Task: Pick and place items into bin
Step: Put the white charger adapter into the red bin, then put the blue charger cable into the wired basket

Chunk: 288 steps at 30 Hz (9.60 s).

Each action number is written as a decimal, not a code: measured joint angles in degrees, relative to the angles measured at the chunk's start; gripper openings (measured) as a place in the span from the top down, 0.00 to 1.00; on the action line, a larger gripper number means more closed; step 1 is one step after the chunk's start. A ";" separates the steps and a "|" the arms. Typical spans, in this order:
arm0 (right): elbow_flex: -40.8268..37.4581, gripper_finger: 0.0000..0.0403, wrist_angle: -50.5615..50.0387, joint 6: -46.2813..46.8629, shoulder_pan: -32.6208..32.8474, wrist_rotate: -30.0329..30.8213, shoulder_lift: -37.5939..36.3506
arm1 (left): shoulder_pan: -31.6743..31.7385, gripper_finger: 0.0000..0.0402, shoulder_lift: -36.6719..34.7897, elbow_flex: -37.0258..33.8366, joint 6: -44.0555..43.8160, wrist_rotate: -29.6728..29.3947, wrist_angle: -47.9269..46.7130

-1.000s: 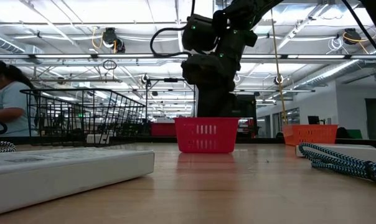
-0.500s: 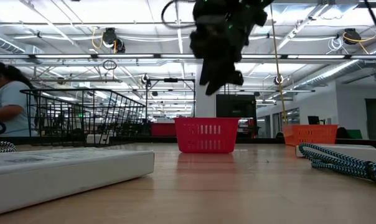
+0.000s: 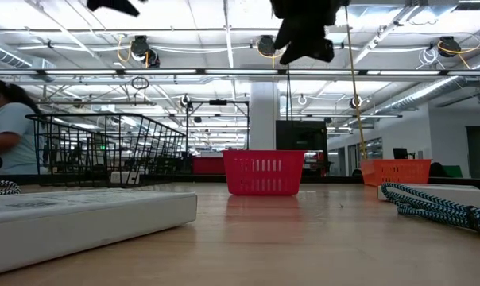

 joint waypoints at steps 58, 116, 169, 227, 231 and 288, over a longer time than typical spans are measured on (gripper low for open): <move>-32.03 0.68 17.00 29.11 10.20 1.41 -22.03 | 20.98 0.40 38.58 -20.71 40.50 10.38 4.22; -32.01 0.68 19.38 31.86 10.18 5.08 -22.01 | 19.66 0.60 26.70 -11.24 22.43 10.32 -2.73; -32.05 0.71 19.13 33.14 14.05 12.60 -24.83 | -7.15 0.57 59.77 7.22 -20.03 18.28 23.09; -31.46 0.58 35.76 72.69 22.98 -8.93 12.63 | -11.18 0.74 26.65 7.24 -14.08 9.13 9.82; -31.62 0.74 32.70 69.18 20.94 -11.06 12.66 | -11.19 0.74 26.65 7.24 -14.09 9.27 9.84; -32.07 1.00 65.83 26.90 3.34 20.45 -13.33 | -11.11 0.30 37.04 7.01 -38.24 33.24 23.64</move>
